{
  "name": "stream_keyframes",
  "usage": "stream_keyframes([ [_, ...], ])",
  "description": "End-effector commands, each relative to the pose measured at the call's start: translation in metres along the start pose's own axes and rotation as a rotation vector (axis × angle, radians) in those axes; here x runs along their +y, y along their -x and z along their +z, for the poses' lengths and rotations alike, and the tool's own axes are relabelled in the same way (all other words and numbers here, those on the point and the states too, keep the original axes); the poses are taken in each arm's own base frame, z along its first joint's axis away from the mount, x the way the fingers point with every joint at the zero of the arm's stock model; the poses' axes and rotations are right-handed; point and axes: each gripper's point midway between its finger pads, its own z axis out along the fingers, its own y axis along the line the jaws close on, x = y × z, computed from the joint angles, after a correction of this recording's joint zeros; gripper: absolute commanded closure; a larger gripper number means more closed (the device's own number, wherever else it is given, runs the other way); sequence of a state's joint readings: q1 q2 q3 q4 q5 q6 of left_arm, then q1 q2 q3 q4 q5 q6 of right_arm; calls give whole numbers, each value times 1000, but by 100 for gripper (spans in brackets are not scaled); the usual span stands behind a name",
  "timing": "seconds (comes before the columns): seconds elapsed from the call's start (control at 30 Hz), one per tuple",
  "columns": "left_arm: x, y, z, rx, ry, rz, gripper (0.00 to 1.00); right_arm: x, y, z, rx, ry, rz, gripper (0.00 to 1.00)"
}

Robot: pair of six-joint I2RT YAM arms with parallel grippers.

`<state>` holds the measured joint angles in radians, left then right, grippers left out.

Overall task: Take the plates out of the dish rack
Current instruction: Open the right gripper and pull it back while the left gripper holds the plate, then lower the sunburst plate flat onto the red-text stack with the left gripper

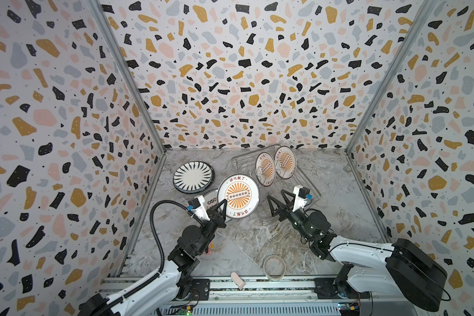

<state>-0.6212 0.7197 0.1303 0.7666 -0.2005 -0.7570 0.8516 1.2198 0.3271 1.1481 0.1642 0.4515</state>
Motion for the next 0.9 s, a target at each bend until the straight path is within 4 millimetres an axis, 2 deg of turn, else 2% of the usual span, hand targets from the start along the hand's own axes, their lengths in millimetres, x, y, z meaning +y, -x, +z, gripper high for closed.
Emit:
stream_keyframes([
  [0.0, 6, 31, -4, -133, 14, -69, 100, 24, 24, -7, -93, 107, -28, 0],
  [0.13, 24, 33, -5, -138, 49, -119, 100, 33, 17, 0, -56, 119, -81, 0],
  [0.27, 50, 28, -12, -177, 103, -253, 100, 47, 12, 3, -84, 109, -169, 0],
  [0.37, 66, 25, -15, -186, 184, -287, 100, 62, 1, 16, -32, 156, -186, 0],
  [0.57, 78, 14, -13, -142, 253, -348, 100, 89, -24, 43, 46, 218, -236, 0],
  [0.8, 99, 0, -13, -108, 371, -413, 100, 97, -52, 76, 164, 191, -253, 1],
  [0.87, 105, -1, -16, -127, 391, -429, 100, 100, -58, 80, 175, 196, -274, 1],
])
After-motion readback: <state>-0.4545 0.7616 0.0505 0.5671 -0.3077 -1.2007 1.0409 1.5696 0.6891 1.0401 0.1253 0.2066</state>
